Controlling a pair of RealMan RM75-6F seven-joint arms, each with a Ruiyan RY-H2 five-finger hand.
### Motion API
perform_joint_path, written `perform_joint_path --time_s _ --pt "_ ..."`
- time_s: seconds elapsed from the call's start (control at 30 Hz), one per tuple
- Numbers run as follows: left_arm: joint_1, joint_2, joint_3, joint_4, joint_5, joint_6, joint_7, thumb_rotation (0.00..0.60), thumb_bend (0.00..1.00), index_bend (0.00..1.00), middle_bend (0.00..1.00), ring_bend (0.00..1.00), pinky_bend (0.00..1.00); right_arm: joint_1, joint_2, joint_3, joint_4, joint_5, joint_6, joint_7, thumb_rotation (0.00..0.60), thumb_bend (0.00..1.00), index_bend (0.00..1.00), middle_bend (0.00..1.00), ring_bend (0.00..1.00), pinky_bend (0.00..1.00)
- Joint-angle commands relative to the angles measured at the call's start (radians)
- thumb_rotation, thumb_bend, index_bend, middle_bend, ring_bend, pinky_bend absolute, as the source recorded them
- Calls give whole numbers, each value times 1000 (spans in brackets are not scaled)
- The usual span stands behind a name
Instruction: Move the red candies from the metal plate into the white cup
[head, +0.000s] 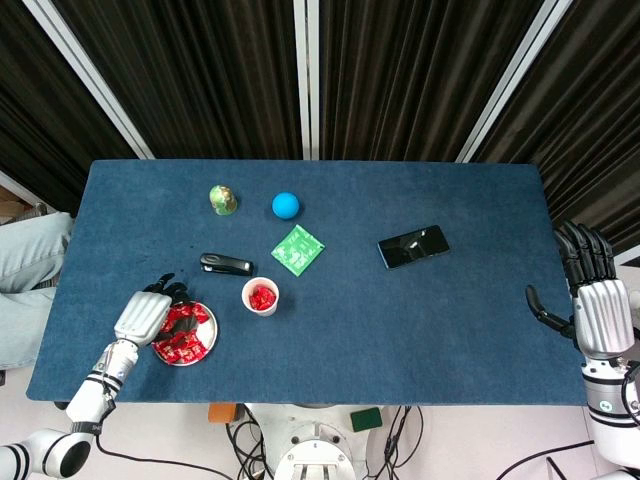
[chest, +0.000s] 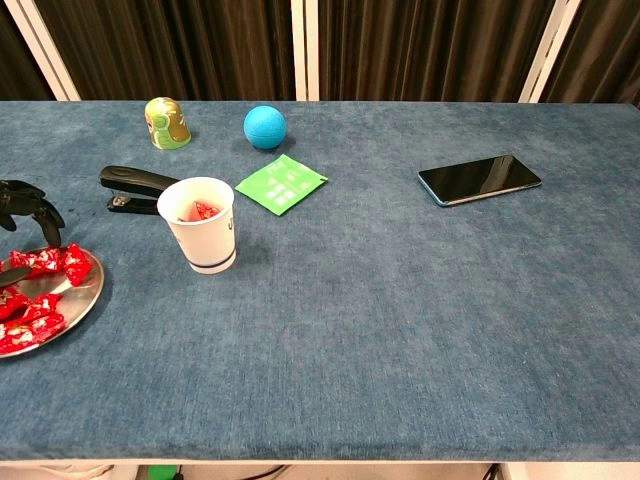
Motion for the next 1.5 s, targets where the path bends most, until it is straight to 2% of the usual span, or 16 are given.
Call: perform_joint_path --time_s 0.03,0.6,0.97,1.5 --pt "2 -6 -7 6 -3 3 3 600 351 392 236 70 271 0 0 0 0 0 0 -1 600 371 0 0 0 0" --pt "5 -6 -19 27 -26 -26 17 600 351 402 236 70 272 3 -3 -1 3 4 -9 -8 600 371 0 0 0 0" --pt "7 4 -8 3 -10 -37 27 600 350 431 230 70 273 4 -9 -4 9 6 -14 -6 600 372 0 0 0 0" --pt "-17 -15 -20 26 -18 -60 106 600 350 443 230 70 273 3 -9 -2 16 14 -17 -1 600 373 0 0 0 0"
